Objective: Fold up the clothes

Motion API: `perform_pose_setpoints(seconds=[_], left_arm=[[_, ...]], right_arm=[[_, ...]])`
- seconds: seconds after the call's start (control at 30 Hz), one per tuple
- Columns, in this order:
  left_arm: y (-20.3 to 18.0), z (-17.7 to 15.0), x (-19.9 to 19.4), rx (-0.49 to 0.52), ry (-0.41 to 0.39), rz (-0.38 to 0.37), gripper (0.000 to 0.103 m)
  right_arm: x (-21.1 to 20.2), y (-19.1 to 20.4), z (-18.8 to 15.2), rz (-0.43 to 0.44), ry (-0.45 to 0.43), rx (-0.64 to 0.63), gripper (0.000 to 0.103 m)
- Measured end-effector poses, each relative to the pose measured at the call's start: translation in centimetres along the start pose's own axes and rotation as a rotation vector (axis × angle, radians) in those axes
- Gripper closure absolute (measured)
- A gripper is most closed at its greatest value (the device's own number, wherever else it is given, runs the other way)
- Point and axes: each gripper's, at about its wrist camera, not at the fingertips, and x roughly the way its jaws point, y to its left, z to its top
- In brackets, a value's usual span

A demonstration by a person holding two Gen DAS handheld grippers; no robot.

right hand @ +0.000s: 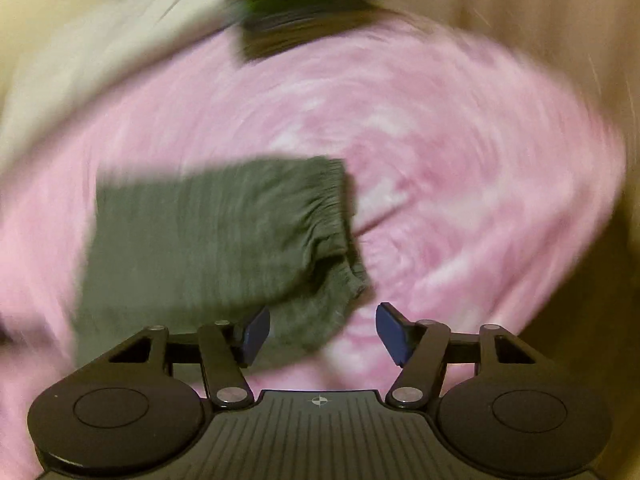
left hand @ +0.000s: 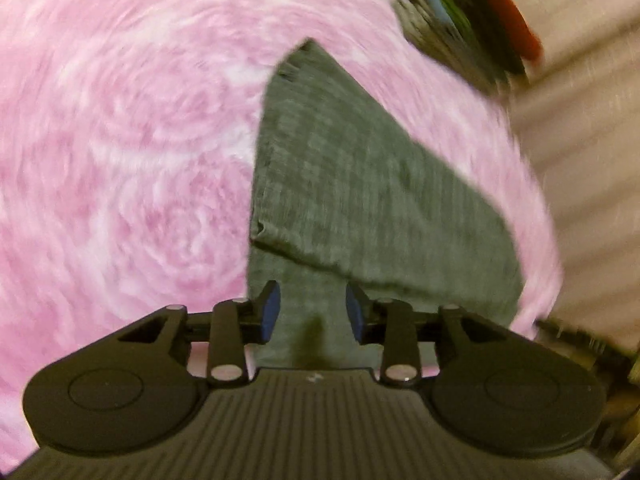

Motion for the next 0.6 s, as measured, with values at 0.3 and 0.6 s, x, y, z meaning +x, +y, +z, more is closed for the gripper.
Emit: perform_pose_setpoints(seconds=[0.3,0.6], left_arm=[[2.9,0.6,2.8,-0.427,-0.068,-0.046,0.066],[2.8,0.6,3.9,-0.44,-0.075,-0.027,0.09]], right_arm=[[3.4,-5.5,2.6,0.233,0.007,0.575,0.042],[5.8,-7.6,2.6,0.261,0.044,0.647,0.068]])
